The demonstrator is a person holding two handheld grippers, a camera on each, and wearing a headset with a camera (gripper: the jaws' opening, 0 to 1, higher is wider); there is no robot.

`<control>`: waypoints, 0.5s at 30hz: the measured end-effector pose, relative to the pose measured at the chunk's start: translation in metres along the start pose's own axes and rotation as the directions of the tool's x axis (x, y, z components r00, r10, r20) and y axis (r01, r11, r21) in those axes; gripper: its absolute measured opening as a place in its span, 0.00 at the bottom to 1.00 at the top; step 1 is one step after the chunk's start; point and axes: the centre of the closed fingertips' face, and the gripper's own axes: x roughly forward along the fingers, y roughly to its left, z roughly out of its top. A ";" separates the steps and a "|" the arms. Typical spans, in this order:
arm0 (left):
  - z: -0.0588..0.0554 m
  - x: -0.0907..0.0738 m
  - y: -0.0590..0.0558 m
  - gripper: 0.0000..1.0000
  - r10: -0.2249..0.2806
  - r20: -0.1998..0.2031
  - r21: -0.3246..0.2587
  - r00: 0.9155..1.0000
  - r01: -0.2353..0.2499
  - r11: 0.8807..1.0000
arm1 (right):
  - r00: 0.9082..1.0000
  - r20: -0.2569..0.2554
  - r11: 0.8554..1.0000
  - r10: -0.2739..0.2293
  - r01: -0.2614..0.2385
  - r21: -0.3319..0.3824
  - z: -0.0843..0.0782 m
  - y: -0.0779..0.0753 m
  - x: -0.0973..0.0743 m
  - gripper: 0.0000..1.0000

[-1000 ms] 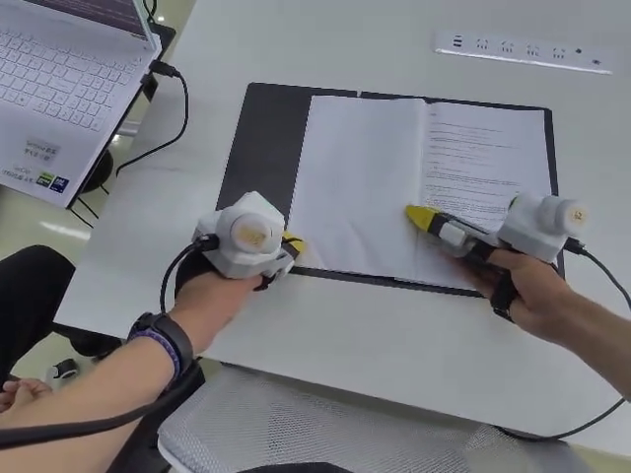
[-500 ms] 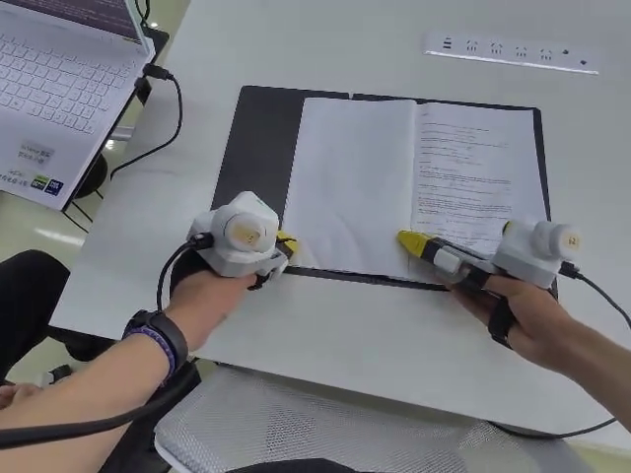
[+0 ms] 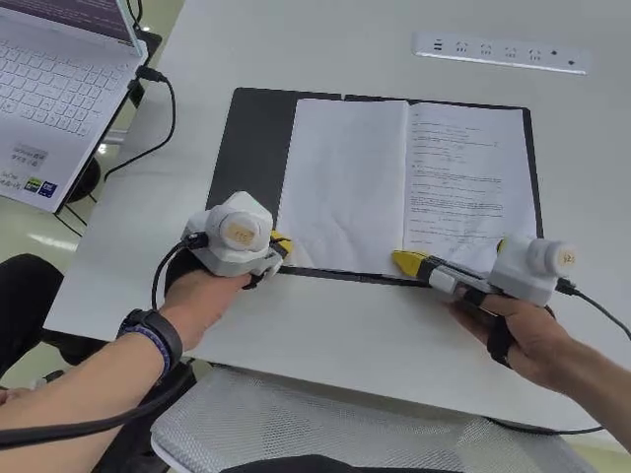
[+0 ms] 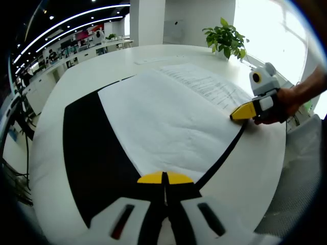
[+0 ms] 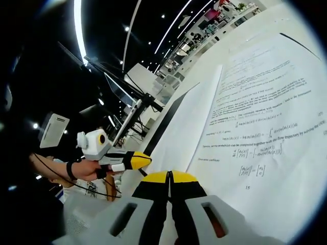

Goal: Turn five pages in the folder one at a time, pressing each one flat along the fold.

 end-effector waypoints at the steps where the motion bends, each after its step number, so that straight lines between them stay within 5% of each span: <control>1: 0.000 0.000 0.000 0.00 0.000 0.000 0.001 1.000 0.000 1.000 | 1.000 -0.001 1.000 0.000 0.000 -0.001 -0.001 0.000 -0.001 0.00; 15: -0.001 0.001 0.002 0.00 0.004 -0.006 0.008 1.000 -0.004 1.000 | 1.000 -0.004 1.000 -0.010 0.010 0.006 -0.005 0.000 -0.003 0.00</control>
